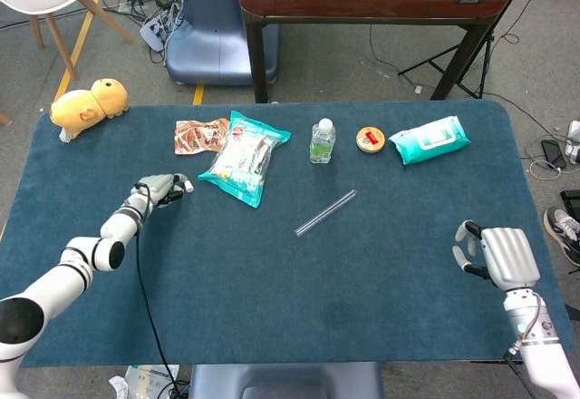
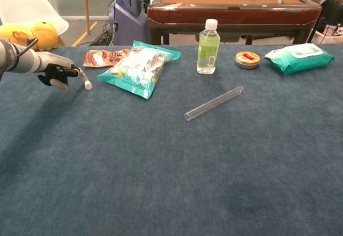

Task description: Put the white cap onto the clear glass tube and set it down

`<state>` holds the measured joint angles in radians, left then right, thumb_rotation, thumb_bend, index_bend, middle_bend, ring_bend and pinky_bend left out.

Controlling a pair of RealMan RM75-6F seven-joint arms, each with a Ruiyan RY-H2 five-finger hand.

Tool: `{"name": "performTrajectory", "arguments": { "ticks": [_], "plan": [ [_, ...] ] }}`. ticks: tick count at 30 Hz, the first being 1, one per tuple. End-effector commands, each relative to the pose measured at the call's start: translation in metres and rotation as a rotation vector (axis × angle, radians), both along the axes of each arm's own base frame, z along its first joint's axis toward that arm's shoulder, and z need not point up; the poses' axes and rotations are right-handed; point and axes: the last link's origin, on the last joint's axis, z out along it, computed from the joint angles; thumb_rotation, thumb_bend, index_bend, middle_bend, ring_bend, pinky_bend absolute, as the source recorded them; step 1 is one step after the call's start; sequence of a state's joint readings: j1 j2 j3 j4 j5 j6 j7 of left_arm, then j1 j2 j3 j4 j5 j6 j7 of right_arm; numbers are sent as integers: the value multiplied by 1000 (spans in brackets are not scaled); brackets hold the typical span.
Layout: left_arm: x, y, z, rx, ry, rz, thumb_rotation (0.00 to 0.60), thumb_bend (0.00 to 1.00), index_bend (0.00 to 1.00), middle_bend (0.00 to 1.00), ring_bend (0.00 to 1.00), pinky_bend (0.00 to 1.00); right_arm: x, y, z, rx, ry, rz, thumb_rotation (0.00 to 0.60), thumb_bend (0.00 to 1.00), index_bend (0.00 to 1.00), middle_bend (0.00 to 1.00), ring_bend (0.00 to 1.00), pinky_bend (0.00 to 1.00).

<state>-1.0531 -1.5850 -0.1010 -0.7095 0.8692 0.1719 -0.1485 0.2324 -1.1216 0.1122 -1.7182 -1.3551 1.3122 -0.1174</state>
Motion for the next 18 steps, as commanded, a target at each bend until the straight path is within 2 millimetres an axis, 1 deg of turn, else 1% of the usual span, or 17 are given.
{"name": "performTrajectory", "arguments": {
  "ticks": [1, 4, 8, 16, 18],
  "plan": [
    [0, -7, 5, -14, 0, -23, 88, 848, 198, 1000, 1000, 1000, 0, 0, 0, -1, -1, -1, 600, 358, 526, 683, 738, 774],
    [0, -19, 8, -55, 1, -39, 90, 848, 218, 1000, 1000, 1000, -1, 0, 0, -1, -4, -2, 600, 358, 526, 682, 740, 774],
    [-2, -42, 14, -111, 23, -90, 85, 848, 247, 1000, 1000, 1000, -1, 1, -1, 0, -11, 0, 600, 358, 526, 683, 741, 774],
    [-1, -82, 38, -162, 21, -152, 72, 847, 273, 1000, 1000, 1000, -2, 2, 0, -5, -11, -2, 600, 358, 526, 683, 743, 774],
    [0, -87, 41, -162, 17, -161, 68, 847, 275, 1000, 1000, 1000, -2, 2, 0, -4, -11, -2, 600, 358, 525, 682, 743, 774]
  ]
}}
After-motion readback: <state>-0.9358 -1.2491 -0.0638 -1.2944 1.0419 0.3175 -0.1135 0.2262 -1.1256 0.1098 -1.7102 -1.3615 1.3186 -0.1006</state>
